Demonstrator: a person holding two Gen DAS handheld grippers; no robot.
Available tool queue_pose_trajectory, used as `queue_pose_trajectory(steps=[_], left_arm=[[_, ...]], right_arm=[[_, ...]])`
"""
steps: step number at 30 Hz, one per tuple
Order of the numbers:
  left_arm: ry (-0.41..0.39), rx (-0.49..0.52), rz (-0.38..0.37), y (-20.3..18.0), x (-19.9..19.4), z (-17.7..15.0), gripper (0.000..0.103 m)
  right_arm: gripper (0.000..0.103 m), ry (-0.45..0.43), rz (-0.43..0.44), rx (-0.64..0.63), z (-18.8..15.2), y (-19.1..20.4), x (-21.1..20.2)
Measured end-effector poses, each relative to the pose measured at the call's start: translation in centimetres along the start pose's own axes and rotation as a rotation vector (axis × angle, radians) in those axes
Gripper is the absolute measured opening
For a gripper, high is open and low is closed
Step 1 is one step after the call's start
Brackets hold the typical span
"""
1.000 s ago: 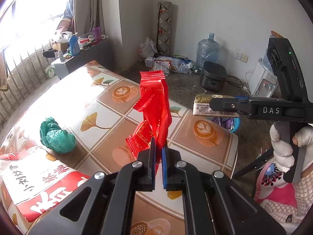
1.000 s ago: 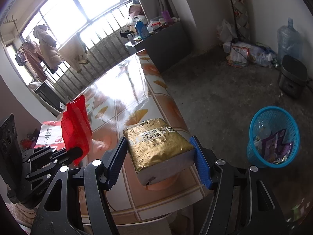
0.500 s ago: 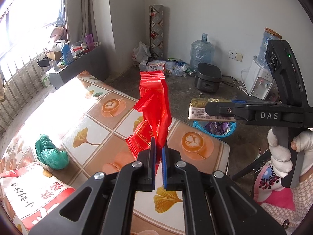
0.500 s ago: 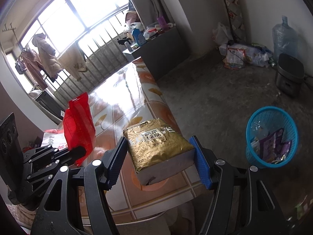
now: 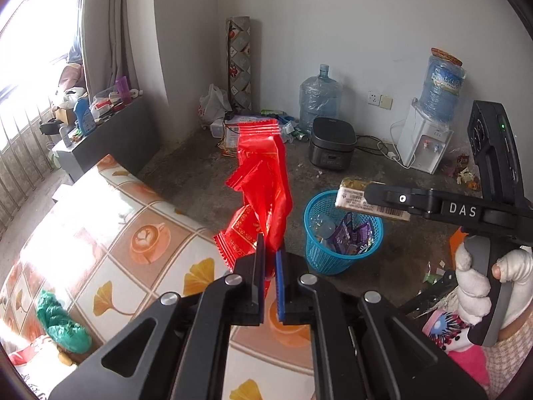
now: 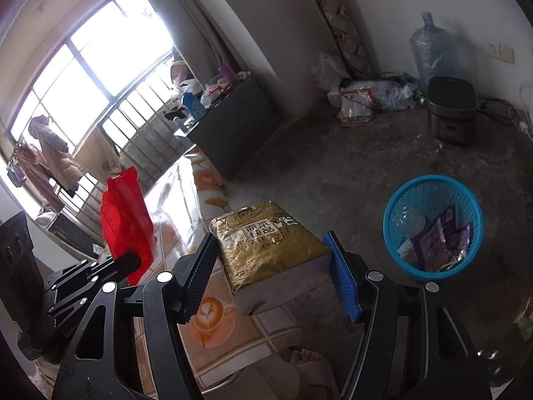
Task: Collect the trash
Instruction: 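Carry the red wrapper and gold package over the blue wastebasket and open both grippers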
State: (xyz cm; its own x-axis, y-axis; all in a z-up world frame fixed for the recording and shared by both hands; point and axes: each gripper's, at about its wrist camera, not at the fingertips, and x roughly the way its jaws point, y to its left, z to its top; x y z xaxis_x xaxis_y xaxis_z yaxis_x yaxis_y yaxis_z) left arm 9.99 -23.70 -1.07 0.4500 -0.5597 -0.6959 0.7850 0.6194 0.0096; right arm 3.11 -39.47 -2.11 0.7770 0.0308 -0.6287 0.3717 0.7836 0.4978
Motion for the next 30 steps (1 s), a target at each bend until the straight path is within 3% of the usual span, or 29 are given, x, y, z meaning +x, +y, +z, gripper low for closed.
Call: queue_pose_trajectory(steps=[9,16,21,23,26,30], left_arm=[[0.087,0.032,-0.196,-4.4,6.8,5.2,0.005],[0.175,0.093,-0.302,-9.4,13.0,8.0,0.005],[0.172,0.150,-0.309,-12.7,17.3,10.2,0.006],[0.172,0.164,-0.326,-13.8,19.4,10.7,0.011],[0.208,0.171,-0.326,-14.9,22.9,10.8,0.040],[0.243,0.096,-0.302,-14.1,24.6,10.2,0.045]], right_arm=[[0.061,-0.070,-0.203,0.375,0.6,-10.8,-1.9],[0.061,-0.068,-0.225,0.505,1.4,-14.1,-0.5],[0.063,-0.106,-0.220,0.595,3.0,-17.2,0.9],[0.071,-0.083,-0.230,0.621,3.5,-19.2,2.6],[0.073,-0.013,-0.290,0.682,2.7,-21.8,4.8],[0.073,0.002,-0.311,0.712,0.9,-22.4,4.8]])
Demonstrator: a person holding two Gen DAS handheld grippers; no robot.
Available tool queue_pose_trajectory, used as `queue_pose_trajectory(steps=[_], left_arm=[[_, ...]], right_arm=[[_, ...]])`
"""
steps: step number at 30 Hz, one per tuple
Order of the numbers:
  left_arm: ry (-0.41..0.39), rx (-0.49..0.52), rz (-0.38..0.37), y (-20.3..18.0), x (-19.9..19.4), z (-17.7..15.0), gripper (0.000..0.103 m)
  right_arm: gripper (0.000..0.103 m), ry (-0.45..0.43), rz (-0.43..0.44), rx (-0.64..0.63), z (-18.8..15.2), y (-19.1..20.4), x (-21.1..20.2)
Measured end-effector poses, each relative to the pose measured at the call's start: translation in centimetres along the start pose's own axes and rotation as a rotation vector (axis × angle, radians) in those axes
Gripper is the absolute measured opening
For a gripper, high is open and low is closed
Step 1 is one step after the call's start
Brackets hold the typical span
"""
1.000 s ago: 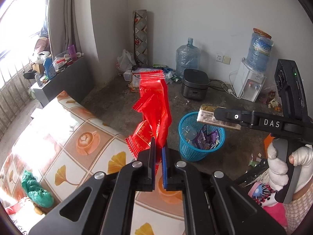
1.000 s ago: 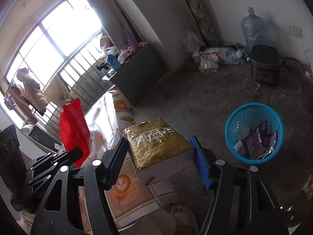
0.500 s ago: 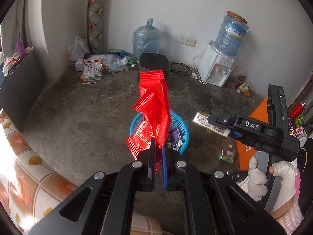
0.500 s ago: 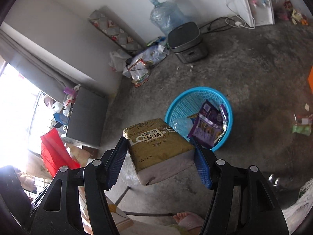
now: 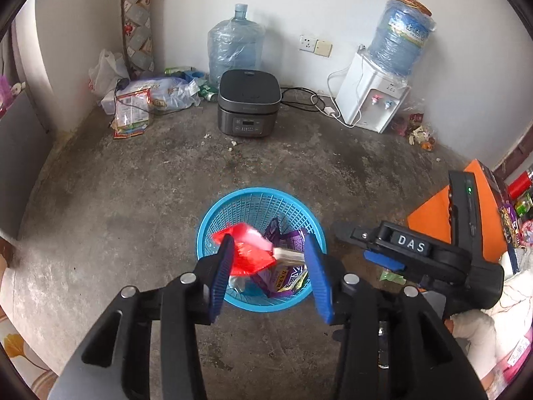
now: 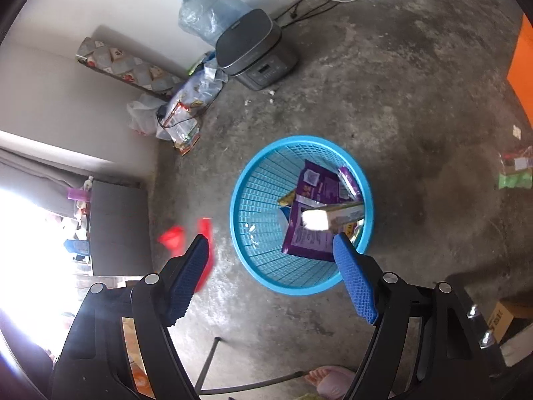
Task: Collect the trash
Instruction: 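Carry the red wrapper and gold package over the blue wastebasket and open both grippers, then return both tools to the remaining trash on the table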
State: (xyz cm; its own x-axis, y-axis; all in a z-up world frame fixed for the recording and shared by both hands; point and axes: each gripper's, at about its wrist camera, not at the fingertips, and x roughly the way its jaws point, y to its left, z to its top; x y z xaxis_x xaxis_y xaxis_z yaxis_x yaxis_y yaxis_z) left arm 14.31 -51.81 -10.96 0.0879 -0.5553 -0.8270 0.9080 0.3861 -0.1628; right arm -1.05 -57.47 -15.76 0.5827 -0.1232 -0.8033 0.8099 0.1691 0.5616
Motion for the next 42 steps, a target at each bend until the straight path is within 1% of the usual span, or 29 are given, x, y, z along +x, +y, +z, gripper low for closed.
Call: queue_pose_trajectory(steps=[4,6,13,16,19,21,25,26,27,29,33,37,42], left_arm=[[-0.009,-0.002,0.007,0.6,-0.9,-0.8,0.047],[-0.023,-0.024,0.002,1.1,-1.7,-0.9,0.048],[-0.097,-0.118,0.026,3.5,-6.1,-1.4,0.051],[-0.147,-0.141,0.031,4.1,-8.8,-1.9,0.054],[-0.208,-0.137,0.038,4.6,-12.0,-2.8,0.063],[-0.246,-0.136,0.060,5.1,-14.2,-3.8,0.068],[-0.323,-0.162,0.092,5.7,-18.7,-6.1,0.074],[-0.349,-0.170,0.098,5.8,-19.9,-6.8,0.077],[-0.376,-0.175,0.100,5.8,-21.0,-7.5,0.080],[-0.425,-0.176,0.096,5.7,-23.1,-9.1,0.083],[-0.494,-0.153,0.101,5.1,-26.7,-11.5,0.091],[-0.547,-0.133,0.100,4.5,-30.3,-13.6,0.092],[-0.587,-0.128,0.103,4.4,-34.4,-17.0,0.093]], right_arm=[[0.073,-0.017,0.004,-0.011,-0.8,0.1,-0.8],[0.073,-0.034,0.011,-0.027,-0.8,0.6,-1.2],[0.073,-0.089,0.034,-0.158,-1.7,4.2,-2.9],[0.073,-0.116,0.052,-0.217,-2.5,5.7,-4.1],[0.073,-0.159,0.072,-0.287,-3.6,7.4,-5.8],[0.075,-0.196,0.089,-0.339,-4.4,8.5,-7.1],[0.079,-0.268,0.111,-0.446,-6.1,11.1,-9.5],[0.080,-0.283,0.118,-0.475,-6.6,11.8,-10.0],[0.082,-0.297,0.126,-0.504,-7.1,12.5,-10.5],[0.087,-0.323,0.138,-0.564,-8.1,13.7,-11.5],[0.095,-0.382,0.160,-0.685,-10.5,15.8,-13.2],[0.095,-0.429,0.191,-0.775,-12.5,17.4,-14.6],[0.095,-0.447,0.244,-0.855,-14.8,18.9,-15.3]])
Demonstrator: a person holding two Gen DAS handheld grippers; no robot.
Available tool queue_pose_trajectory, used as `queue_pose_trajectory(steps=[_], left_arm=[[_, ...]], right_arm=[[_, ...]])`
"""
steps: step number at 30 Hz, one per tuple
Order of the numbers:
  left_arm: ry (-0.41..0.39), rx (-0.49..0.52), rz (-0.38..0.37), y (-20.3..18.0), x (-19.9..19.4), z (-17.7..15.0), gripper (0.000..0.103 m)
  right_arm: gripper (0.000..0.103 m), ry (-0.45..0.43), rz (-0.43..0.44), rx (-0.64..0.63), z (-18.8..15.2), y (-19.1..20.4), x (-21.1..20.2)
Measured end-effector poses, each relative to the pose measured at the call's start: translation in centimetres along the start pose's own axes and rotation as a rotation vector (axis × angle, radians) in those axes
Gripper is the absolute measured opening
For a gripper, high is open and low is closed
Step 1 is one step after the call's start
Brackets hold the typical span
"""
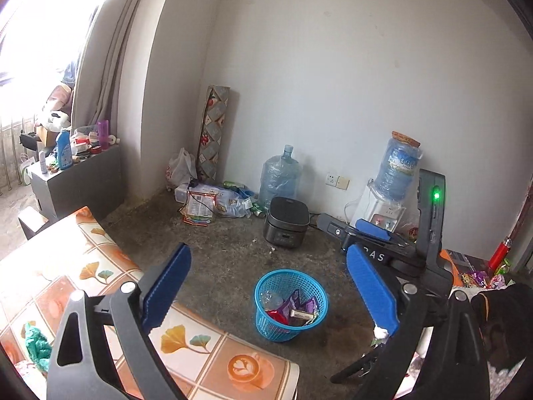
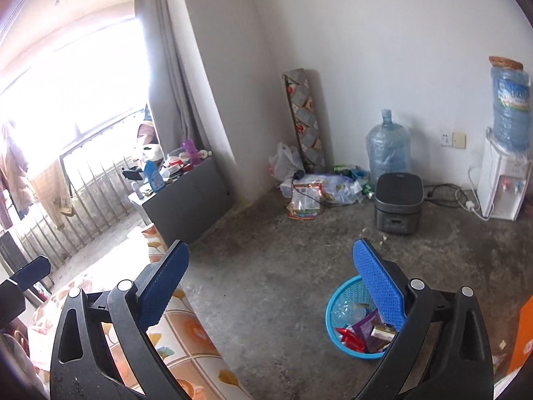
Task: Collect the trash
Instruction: 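Return both tools to the remaining trash on the table, then grasp the red-and-white snack bag with the left gripper while the right gripper grasps the long red-and-white snack package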
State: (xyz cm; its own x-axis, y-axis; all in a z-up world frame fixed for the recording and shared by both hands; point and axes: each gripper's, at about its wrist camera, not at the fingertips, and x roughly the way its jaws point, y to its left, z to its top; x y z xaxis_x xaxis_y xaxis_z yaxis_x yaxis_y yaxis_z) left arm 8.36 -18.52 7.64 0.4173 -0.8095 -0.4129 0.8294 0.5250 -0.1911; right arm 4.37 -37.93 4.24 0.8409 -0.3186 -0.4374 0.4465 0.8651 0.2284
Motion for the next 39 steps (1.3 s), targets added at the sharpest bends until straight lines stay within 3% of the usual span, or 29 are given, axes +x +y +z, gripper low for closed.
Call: queue_pose_trajectory(steps=[5,12,20,29,35,39], left_arm=[[-0.039,-0.043,0.059,2.7,-5.6,-1.2,0.093],[-0.120,-0.148,0.237,7.9,-13.3,-2.9,0.093],[-0.200,-0.310,0.415,13.7,-19.9,-6.3,0.092],[-0.129,-0.427,0.595,18.4,-22.0,-11.5,0.092],[-0.080,-0.522,0.645,21.4,-22.7,-15.1,0.092],[-0.059,-0.565,0.659,22.9,-22.9,-16.3,0.092]], right_arm=[[0.095,-0.003,0.046,-0.079,-0.4,2.6,0.3],[0.095,0.011,0.139,-0.099,-0.9,5.2,0.5],[0.095,0.091,0.251,-0.138,-2.4,8.3,1.2],[0.091,0.331,0.415,-0.206,-8.2,10.7,2.3],[0.082,0.484,0.546,-0.275,-12.1,14.1,2.3],[0.077,0.530,0.630,-0.338,-13.5,17.2,1.6]])
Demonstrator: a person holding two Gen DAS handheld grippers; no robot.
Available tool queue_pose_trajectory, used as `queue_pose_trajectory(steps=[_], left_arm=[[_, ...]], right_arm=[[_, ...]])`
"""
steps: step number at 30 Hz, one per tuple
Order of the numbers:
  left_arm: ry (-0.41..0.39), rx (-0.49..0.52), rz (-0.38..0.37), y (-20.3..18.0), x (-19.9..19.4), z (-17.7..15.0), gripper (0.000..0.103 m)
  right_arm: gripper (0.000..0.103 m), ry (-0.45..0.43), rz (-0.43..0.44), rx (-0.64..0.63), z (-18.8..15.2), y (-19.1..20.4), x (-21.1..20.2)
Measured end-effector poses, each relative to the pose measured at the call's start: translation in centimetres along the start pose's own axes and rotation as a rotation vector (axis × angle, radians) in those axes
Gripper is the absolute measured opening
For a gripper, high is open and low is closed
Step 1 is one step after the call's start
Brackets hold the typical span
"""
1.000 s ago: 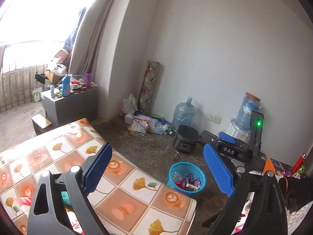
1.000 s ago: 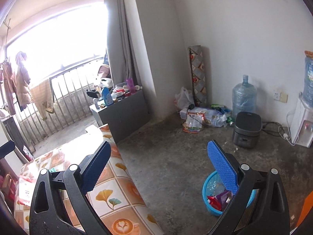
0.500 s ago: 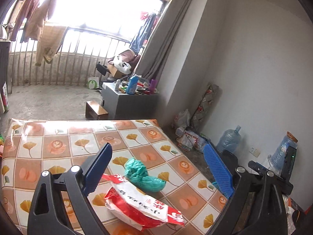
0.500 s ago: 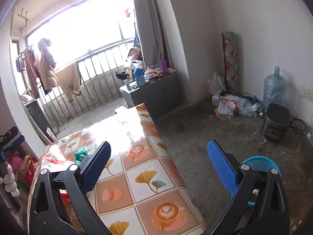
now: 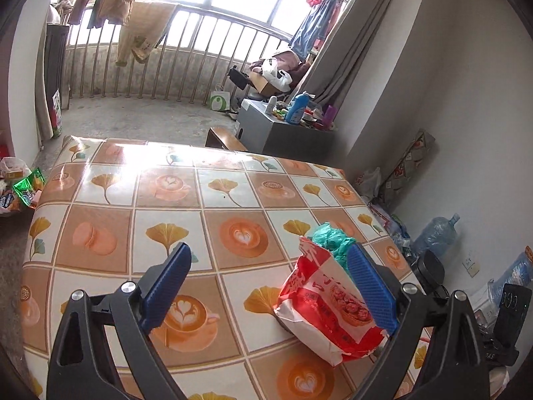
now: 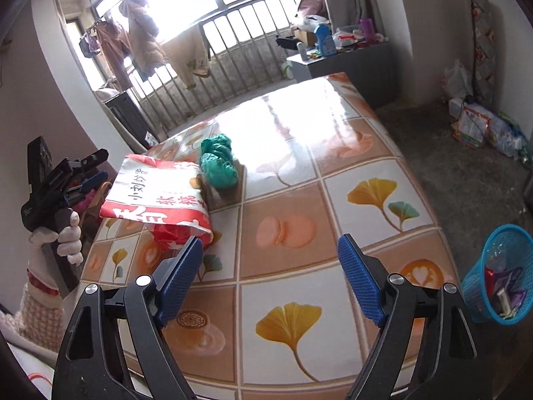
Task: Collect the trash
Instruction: 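Grasp the red-and-white snack bag with the left gripper while the right gripper grasps the long red-and-white snack package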
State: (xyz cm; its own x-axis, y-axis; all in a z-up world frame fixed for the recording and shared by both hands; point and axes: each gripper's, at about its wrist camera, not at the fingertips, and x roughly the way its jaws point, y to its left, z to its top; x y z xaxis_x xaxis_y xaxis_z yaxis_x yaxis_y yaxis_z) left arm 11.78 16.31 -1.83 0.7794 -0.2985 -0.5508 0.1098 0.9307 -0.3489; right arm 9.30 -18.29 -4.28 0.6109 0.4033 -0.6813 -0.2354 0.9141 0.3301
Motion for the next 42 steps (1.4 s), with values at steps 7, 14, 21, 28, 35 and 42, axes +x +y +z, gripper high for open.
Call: queue_pose_trajectory(steps=[7,14,21,28,35,42], left_arm=[[0.007,-0.055,-0.012,1.5,0.6,0.3,0.079],[-0.025,-0.088,-0.177,0.8,0.1,2.0,0.050],[0.087,-0.016,-0.285,-2.1,1.7,1.2,0.023],[0.258,-0.025,-0.203,-1.2,4.6,-2.6,0.017],[0.296,0.007,-0.148,-0.9,5.4,-4.2,0.016],[0.305,0.007,-0.130,-0.2,5.4,-4.9,0.015]], right_arm=[[0.069,-0.018,0.100,-0.057,2.2,2.4,0.7],[0.051,-0.036,0.237,0.039,5.2,2.3,2.4],[0.044,0.111,0.278,-0.057,3.3,6.5,6.6],[0.044,0.175,0.310,-0.098,1.5,8.9,7.0],[0.046,0.100,0.343,0.064,4.5,5.5,5.7],[0.055,0.191,0.402,0.311,5.7,2.3,9.2]])
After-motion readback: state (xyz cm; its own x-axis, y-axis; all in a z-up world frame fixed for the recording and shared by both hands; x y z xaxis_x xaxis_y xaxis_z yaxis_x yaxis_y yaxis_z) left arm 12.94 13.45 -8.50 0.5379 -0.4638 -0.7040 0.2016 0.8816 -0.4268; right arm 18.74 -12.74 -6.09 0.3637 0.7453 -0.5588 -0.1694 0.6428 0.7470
